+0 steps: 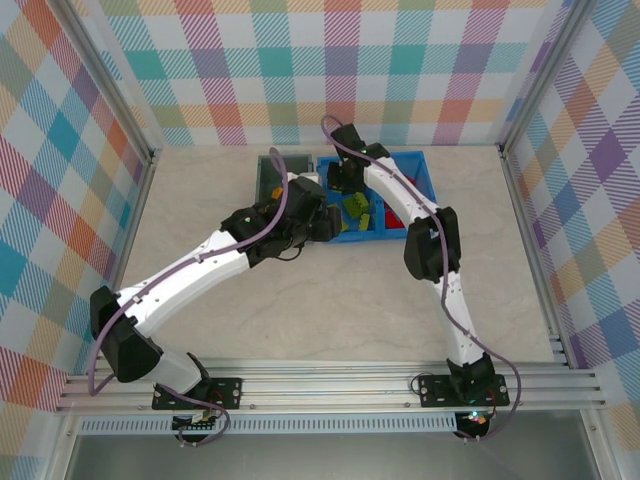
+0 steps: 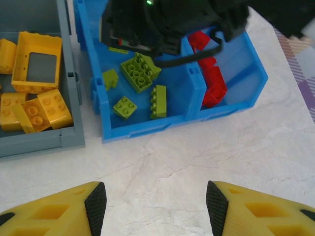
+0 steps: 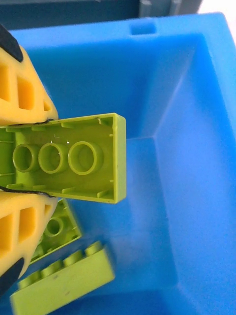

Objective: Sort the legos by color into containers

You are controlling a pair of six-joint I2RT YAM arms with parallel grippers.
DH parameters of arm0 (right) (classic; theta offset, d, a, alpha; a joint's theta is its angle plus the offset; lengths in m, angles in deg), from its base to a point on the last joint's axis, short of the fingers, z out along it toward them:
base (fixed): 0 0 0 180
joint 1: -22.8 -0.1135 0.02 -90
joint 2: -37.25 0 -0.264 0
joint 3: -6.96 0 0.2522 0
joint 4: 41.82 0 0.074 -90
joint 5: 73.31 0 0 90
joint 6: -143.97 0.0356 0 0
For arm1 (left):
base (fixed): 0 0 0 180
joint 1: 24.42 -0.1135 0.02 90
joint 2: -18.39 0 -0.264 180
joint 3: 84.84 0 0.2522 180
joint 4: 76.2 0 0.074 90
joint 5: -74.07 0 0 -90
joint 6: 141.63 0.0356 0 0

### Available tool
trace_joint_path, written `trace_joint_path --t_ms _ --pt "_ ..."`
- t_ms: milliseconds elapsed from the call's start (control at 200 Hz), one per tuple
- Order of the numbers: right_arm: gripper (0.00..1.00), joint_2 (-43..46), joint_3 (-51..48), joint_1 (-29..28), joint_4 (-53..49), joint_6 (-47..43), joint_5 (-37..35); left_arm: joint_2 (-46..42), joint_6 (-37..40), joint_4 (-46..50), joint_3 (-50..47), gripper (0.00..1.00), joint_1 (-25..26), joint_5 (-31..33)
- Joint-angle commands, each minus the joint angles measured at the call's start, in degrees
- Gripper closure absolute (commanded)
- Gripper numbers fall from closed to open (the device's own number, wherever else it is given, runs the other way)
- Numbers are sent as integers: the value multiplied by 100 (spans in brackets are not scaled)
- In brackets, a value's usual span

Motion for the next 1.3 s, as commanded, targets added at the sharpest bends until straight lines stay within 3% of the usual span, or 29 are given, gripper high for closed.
trace_joint_path --t_ms 0,155,295,450,620,850,890,950,990,1000,1010,1095,1210,1295 --pt "82 -395 562 33 -265 157 316 -16 180 -223 14 42 -59 -116" --pt "77 -787 814 104 -114 192 498 -39 125 -255 -112 42 -60 -163" --pt "62 -890 1037 140 -255 159 596 -124 31 -255 -220 41 -61 -189" --pt "48 -439 912 100 -311 46 544 -322 -89 -167 -232 41 -61 -59" --pt "47 401 444 79 -288 21 406 -490 -184 87 -107 41 -60 127" --pt "42 2830 -1895 84 398 -113 -316 -883 -415 973 66 32 -283 422" --pt "37 3370 -2491 103 585 -159 -485 -989 -595 1121 -45 26 -513 244" --pt "28 4211 -3432 121 871 -232 -746 -1222 -828 1169 -358 1 -979 -307" --pt "19 4767 -4048 122 1027 -284 -981 -1408 -938 1190 -577 0 -1296 -662" --pt "6 4925 -4180 122 1063 -300 -1054 -1458 -950 1194 -643 0 -1365 -729" --pt "1 5048 -4351 127 1105 -315 -1114 -1501 -958 1202 -710 0 -1422 -783" --pt "0 6311 -5639 131 1414 -442 -1639 -1997 -863 1313 -1156 0 -1859 -856" --pt "0 7892 -7068 121 1638 -641 -2418 -2679 -251 1467 -1628 0 -1951 92" --pt "0 8800 -7880 135 1604 -437 -3310 -3017 -46 1563 -1968 0 -1951 1396"
